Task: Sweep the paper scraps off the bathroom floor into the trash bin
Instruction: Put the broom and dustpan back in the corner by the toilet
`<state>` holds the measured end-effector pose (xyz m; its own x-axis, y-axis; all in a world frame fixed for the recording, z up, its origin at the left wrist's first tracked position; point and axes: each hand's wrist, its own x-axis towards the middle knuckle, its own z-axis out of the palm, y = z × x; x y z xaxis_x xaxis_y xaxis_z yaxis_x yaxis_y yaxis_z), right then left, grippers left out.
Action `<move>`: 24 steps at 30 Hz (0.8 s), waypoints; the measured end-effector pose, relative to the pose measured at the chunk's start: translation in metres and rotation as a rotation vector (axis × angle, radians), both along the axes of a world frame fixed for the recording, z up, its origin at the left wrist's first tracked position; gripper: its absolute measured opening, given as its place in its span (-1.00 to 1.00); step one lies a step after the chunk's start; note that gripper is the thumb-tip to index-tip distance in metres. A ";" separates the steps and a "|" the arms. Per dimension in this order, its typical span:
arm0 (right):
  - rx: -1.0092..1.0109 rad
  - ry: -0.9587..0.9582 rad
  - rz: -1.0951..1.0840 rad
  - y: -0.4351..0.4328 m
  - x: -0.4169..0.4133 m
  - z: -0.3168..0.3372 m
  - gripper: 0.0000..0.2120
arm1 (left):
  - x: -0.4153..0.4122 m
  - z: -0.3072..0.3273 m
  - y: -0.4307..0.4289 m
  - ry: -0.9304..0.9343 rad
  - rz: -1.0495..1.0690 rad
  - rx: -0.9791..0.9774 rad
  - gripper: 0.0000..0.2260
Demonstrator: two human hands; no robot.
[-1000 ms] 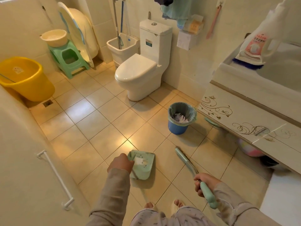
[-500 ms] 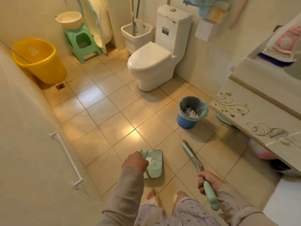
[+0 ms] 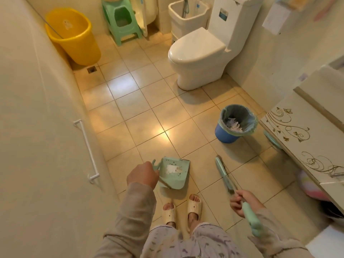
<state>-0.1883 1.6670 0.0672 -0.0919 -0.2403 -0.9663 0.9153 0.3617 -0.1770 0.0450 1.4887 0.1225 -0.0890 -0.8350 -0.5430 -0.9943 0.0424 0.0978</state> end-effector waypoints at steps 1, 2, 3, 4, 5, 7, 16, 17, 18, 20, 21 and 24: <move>-0.005 0.005 0.056 -0.006 -0.009 0.003 -0.78 | 0.002 0.001 0.002 -0.010 0.015 -0.024 -0.73; -0.007 0.013 0.120 -0.012 -0.018 0.007 -0.81 | 0.005 0.002 0.003 -0.014 0.038 -0.040 -0.72; -0.001 0.019 0.175 -0.017 -0.025 0.010 -0.82 | 0.008 0.004 0.003 -0.016 0.071 -0.047 -0.72; 0.000 0.021 0.224 -0.023 -0.031 0.013 -0.82 | 0.012 0.006 0.004 -0.015 0.113 -0.050 -0.72; -0.009 0.025 0.261 -0.028 -0.034 0.015 -0.83 | 0.016 0.007 0.004 -0.010 0.151 -0.055 -0.72; -0.026 0.027 0.315 -0.042 -0.036 0.017 -0.80 | 0.023 0.008 0.006 -0.002 0.219 -0.073 -0.71; -0.175 -0.018 0.546 -0.148 -0.022 0.034 -0.68 | 0.046 0.014 -0.012 0.029 0.475 -0.149 -0.70; -0.192 -0.019 0.569 -0.161 -0.019 0.036 -0.68 | 0.050 0.016 -0.017 0.031 0.501 -0.158 -0.69; -0.204 -0.020 0.592 -0.173 -0.016 0.038 -0.67 | 0.055 0.016 -0.023 0.031 0.527 -0.168 -0.69; -0.216 -0.023 0.616 -0.194 -0.010 0.041 -0.67 | 0.063 0.017 -0.034 0.027 0.563 -0.183 -0.69; -0.218 -0.025 0.623 -0.204 -0.006 0.040 -0.67 | 0.067 0.017 -0.041 0.025 0.578 -0.189 -0.69; -0.193 -0.017 0.636 -0.231 0.005 0.035 -0.67 | 0.080 0.014 -0.068 0.024 0.610 -0.200 -0.69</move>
